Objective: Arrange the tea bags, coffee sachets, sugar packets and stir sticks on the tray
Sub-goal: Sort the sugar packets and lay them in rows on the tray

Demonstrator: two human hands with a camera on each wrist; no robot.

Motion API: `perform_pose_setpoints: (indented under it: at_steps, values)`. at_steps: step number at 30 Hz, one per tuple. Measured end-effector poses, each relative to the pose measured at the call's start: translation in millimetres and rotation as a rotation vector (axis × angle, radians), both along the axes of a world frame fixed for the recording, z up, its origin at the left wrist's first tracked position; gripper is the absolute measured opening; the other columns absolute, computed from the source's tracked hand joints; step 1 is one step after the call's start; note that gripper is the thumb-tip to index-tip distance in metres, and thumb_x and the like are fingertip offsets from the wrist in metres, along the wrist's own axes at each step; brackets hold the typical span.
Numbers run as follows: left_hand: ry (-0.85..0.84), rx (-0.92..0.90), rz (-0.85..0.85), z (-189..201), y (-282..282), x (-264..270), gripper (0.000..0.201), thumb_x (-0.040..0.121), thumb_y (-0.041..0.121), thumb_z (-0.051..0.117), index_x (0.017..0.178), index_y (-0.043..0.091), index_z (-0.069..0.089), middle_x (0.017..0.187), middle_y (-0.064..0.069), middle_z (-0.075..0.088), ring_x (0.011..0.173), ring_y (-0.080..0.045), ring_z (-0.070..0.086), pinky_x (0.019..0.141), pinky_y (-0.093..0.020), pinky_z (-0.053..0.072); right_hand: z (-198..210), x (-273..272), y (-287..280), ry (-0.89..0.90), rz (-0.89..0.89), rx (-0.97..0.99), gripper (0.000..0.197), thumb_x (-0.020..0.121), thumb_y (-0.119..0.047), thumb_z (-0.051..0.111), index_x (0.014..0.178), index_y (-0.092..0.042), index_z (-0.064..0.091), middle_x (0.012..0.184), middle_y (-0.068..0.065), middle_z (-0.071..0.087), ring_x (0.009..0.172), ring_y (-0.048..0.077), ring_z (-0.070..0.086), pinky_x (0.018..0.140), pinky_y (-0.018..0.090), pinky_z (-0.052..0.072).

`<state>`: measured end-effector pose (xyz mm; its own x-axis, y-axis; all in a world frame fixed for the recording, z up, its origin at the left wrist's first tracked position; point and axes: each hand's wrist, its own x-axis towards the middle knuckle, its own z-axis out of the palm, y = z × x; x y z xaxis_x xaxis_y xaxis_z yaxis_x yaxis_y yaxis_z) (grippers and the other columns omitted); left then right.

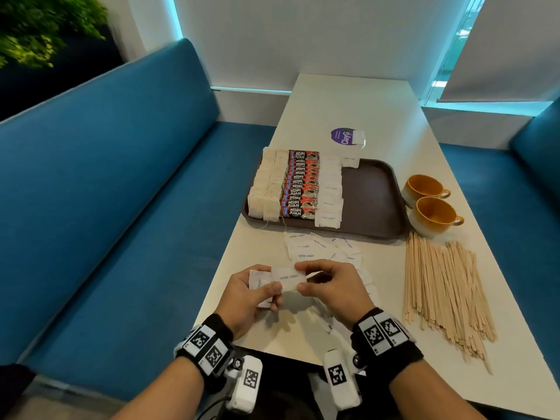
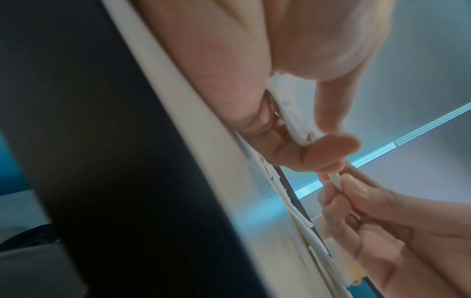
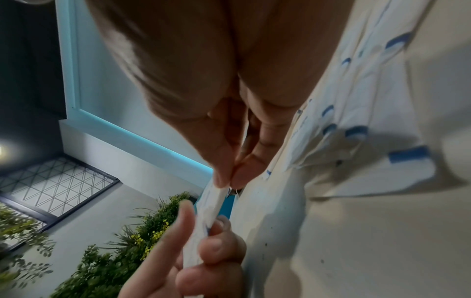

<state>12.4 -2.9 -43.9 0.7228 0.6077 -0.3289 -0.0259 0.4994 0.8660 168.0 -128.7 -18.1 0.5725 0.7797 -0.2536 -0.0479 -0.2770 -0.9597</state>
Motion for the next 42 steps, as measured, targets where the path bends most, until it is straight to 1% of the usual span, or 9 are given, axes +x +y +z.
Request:
perform_pose_setpoints:
  at_steps: [6, 11, 14, 17, 21, 27, 32, 38, 42]
  values:
    - [-0.001, -0.015, -0.042, 4.4, 1.1, 0.6, 0.013, 0.098, 0.01, 0.06, 0.089, 0.005, 0.052, 0.074, -0.024, 0.061, 0.046, -0.026, 0.055, 0.036, -0.025, 0.041, 2.7, -0.1, -1.3, 0.002, 0.08, 0.017, 0.047, 0.072, 0.007, 0.085, 0.106, -0.025, 0.08, 0.096, 0.007, 0.078, 0.078, 0.021, 0.068, 0.085, 0.041, 0.062]
    - [-0.028, -0.006, -0.036, 0.0, 2.2, 1.0, 0.012, 0.098, 0.016, 0.059, 0.095, 0.006, 0.053, 0.071, -0.022, 0.056, 0.05, -0.026, 0.052, 0.037, -0.025, 0.038, 6.6, 9.6, 0.2, 0.033, 0.113, 0.022, 0.028, 0.075, 0.01, 0.082, 0.093, -0.012, 0.083, 0.076, 0.008, 0.068, 0.069, 0.015, 0.067, 0.071, 0.025, 0.058]
    - [-0.087, -0.003, -0.034, -5.6, 4.2, -1.6, 0.016, 0.091, -0.003, 0.063, 0.104, 0.002, 0.056, 0.082, -0.025, 0.056, 0.06, -0.029, 0.055, 0.045, -0.029, 0.043, 14.7, 30.8, 7.8, -0.047, 0.065, 0.017, 0.027, 0.075, 0.007, 0.083, 0.092, -0.014, 0.083, 0.077, 0.004, 0.072, 0.072, 0.017, 0.068, 0.077, 0.028, 0.061]
    - [-0.089, 0.048, -0.06, -12.7, 6.0, -3.3, 0.045, 0.074, -0.018, 0.041, 0.114, -0.004, 0.057, 0.092, -0.029, 0.059, 0.073, -0.037, 0.06, 0.056, -0.036, 0.051, 31.3, 69.0, 18.9, -0.102, -0.025, 0.061, 0.024, 0.077, 0.007, 0.081, 0.094, -0.01, 0.082, 0.079, 0.008, 0.073, 0.071, 0.019, 0.067, 0.075, 0.029, 0.061]
    - [-0.069, 0.131, -0.07, -17.3, 6.4, -2.6, 0.043, 0.095, -0.023, 0.032, 0.123, -0.003, 0.057, 0.105, -0.033, 0.066, 0.096, -0.05, 0.068, 0.074, -0.044, 0.06, 58.6, 139.4, 40.0, -0.249, -0.16, 0.078, 0.021, 0.081, -0.002, 0.082, 0.097, -0.016, 0.079, 0.095, 0.01, 0.076, 0.084, 0.025, 0.074, 0.081, 0.033, 0.063]
    - [-0.022, 0.129, -0.024, -10.9, 3.9, 1.1, 0.029, 0.095, -0.004, 0.053, 0.124, -0.006, 0.057, 0.108, -0.034, 0.069, 0.103, -0.051, 0.068, 0.087, -0.049, 0.06, 61.3, 245.9, 90.0, -0.366, -0.403, 0.013, 0.024, 0.082, 0.001, 0.079, 0.084, -0.023, 0.074, 0.092, 0.007, 0.076, 0.082, 0.022, 0.075, 0.078, 0.035, 0.064]
    - [0.068, 0.049, 0.013, -7.0, -0.1, 7.3, 0.016, 0.079, -0.001, 0.069, 0.084, -0.01, 0.057, 0.087, -0.038, 0.067, 0.086, -0.056, 0.069, 0.07, -0.044, 0.061, 32.3, 302.3, 124.7, -0.39, -0.444, -0.159, 0.026, 0.08, 0.004, 0.078, 0.081, -0.022, 0.075, 0.09, 0.005, 0.077, 0.084, 0.023, 0.074, 0.077, 0.036, 0.064]
    - [-0.035, 0.009, 0.0, -24.3, 11.3, 11.1, 0.034, 0.068, 0.012, 0.091, 0.065, 0.006, 0.057, 0.075, -0.039, 0.06, 0.074, -0.05, 0.063, 0.074, -0.04, 0.047, -2.6, 331.2, 162.9, -0.336, -0.4, -0.243, 0.024, 0.08, -0.002, 0.083, 0.081, -0.024, 0.076, 0.089, 0.0, 0.075, 0.089, 0.021, 0.072, 0.085, 0.036, 0.062]
    - [-0.144, 0.107, -0.033, -29.6, 17.7, 10.5, 0.056, 0.077, 0.026, 0.09, 0.07, -0.01, 0.048, 0.066, -0.032, 0.058, 0.07, -0.039, 0.065, 0.07, -0.028, 0.052, -5.6, 337.2, 178.8, -0.386, -0.365, -0.281, 0.02, 0.082, -0.004, 0.081, 0.091, -0.022, 0.079, 0.083, -0.008, 0.071, 0.078, 0.01, 0.066, 0.076, 0.026, 0.055]
